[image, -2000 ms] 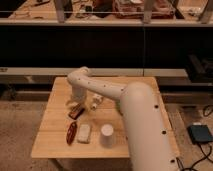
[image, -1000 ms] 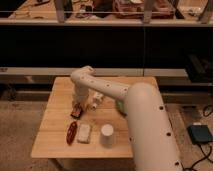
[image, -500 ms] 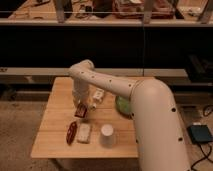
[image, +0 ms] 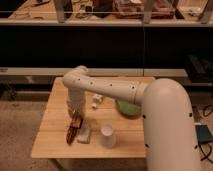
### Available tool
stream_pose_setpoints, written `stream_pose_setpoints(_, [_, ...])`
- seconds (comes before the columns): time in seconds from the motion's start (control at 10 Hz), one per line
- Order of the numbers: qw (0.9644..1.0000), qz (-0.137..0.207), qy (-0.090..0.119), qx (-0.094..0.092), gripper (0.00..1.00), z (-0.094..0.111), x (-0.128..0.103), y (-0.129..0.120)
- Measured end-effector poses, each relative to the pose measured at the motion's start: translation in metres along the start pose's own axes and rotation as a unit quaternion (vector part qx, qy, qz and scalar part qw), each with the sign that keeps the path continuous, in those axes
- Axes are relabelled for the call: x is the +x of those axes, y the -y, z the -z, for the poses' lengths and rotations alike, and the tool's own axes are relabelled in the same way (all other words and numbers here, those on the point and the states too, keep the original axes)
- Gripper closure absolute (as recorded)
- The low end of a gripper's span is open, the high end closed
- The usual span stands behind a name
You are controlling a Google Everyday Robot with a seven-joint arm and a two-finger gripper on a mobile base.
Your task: Place the eraser on the white sponge
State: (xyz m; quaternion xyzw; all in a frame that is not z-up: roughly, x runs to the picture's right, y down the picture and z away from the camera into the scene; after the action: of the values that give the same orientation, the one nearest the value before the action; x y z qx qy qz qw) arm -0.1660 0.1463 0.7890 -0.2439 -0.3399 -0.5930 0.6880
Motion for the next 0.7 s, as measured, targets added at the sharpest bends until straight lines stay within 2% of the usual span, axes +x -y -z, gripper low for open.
stream_pose_setpoints(0.2, [1.0000,0.001,0.002,-0.008,0.97,-0.013,-0.017,-0.010])
stream_pose_setpoints(0.6, [0.9997,-0.008,-0.002,-0.022,0.97,-0.028,-0.037,-0.028])
stream_pose_setpoints(0.7, [0.9997,-0.005,-0.003,-0.022,0.92,-0.033,-0.042,-0.031])
